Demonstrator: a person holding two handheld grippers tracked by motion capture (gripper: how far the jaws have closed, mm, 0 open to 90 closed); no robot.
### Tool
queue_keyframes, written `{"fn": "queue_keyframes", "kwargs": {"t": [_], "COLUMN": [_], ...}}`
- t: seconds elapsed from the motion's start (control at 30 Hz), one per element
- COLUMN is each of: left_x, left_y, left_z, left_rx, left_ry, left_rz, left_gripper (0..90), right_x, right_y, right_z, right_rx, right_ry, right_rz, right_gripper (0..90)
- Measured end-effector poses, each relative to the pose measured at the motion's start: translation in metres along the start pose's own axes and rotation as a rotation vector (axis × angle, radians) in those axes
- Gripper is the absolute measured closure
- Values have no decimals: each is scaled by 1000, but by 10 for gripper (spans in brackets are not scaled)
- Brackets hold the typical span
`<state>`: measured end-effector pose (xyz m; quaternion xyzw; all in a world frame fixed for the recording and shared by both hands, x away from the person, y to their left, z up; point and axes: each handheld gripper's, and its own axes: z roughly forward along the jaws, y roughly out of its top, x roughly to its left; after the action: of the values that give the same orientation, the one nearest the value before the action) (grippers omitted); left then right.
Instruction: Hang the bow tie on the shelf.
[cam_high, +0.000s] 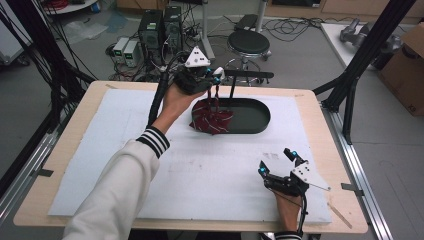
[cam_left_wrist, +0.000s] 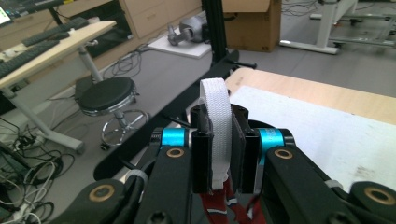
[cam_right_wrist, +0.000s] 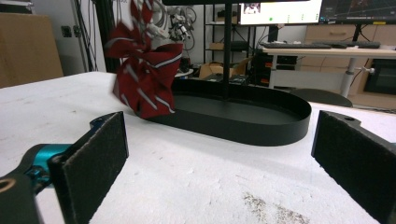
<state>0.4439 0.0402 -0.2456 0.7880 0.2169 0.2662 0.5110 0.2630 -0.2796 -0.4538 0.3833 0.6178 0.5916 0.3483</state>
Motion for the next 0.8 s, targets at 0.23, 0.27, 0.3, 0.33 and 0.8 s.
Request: {"fn": "queue_keyframes", "kwargs": {"t": [0.23, 0.27, 0.3, 0.33, 0.8], "left_x": [14, 16, 18, 20, 40], "left_y": [9, 10, 12, 13, -6], "left_z": [8, 8, 8, 7, 22], "left_rx": [-7, -12, -13, -17, 16], "left_ry": [27, 28, 34, 43, 88], "left_rz": [2, -6, -7, -3, -45], "left_gripper": [805, 804, 805, 805, 804], "right_x": [1, 1, 1, 1, 1], "right_y": [0, 0, 0, 0, 0], "right_z": [0, 0, 0, 0, 0], "right_rx": [6, 3, 2, 5, 5], "right_ry": [-1, -2, -1, -1, -2], "right_rz": [0, -3, -4, 0, -6], "right_gripper": [28, 28, 28, 28, 28]}}
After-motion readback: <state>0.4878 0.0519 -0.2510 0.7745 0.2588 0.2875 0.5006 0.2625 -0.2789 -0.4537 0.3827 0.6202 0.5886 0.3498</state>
